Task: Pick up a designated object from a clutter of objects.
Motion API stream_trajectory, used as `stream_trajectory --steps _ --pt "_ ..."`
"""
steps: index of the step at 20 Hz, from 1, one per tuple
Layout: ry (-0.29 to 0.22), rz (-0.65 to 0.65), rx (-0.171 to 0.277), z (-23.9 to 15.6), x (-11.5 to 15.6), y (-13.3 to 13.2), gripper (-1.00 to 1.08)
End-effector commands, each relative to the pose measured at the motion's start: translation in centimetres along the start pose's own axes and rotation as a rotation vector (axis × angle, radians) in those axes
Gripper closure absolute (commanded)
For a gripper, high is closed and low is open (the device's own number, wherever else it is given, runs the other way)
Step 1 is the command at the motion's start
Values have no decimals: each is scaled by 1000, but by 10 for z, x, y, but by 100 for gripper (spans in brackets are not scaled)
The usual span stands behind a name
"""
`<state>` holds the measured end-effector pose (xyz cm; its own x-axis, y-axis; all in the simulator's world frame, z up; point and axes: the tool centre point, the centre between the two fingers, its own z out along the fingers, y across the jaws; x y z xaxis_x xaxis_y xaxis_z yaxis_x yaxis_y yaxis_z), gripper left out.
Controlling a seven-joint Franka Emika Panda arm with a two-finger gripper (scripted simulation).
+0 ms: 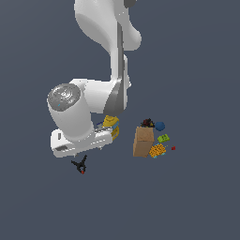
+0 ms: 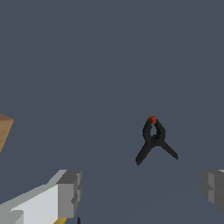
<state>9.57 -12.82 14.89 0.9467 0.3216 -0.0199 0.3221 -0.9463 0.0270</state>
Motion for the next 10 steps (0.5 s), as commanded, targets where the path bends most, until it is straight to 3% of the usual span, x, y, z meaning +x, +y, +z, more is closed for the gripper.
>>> stream_trajectory --steps 1,10 --pt "4 -32 6 22 1 16 -92" --pt "17 -102 22 74 -3 51 -92"
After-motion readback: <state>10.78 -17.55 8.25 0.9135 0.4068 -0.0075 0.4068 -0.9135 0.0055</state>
